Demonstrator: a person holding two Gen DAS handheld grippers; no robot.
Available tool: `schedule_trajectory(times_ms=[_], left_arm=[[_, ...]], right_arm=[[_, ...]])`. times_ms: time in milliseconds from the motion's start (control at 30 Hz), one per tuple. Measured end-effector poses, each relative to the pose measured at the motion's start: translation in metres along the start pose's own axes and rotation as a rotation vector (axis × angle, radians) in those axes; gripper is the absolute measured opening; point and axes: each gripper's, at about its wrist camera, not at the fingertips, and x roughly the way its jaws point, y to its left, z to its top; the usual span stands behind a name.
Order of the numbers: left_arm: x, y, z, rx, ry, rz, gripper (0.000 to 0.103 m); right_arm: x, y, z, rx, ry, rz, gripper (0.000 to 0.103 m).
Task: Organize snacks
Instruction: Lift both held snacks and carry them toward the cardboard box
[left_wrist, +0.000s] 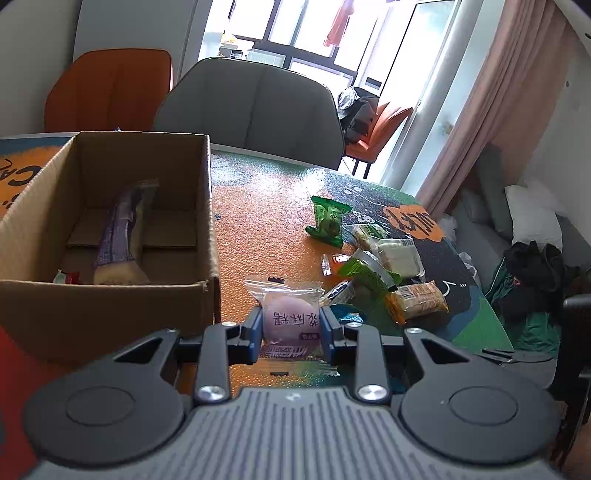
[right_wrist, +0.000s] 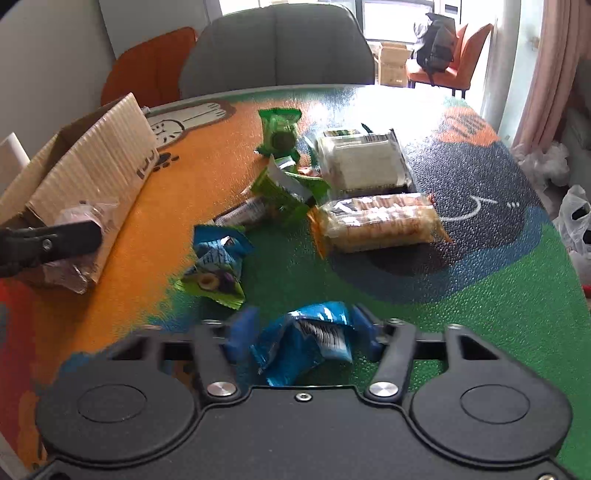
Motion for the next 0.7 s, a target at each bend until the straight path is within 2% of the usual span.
schedule_trajectory(times_ms=[100,467,700], left_arm=[[-0.001,0.001,0.001,-0.004,-0.004,0.0,0.031],[-0.016,0.007,0.012,-0.007,-0.045,0.005,0.031],[-0.03,0.01,0.025,0.006,-0.08,0.004,0.031]], right_arm=[[-0.002,-0.003,0.003,0.015,0.009,0.034,0.03],[-0.036,0.009,0.029,0.002,-0.099,0.059,0.029],[-0.053,0.025,0.051,-0.021,-0.171,0.105,0.029]])
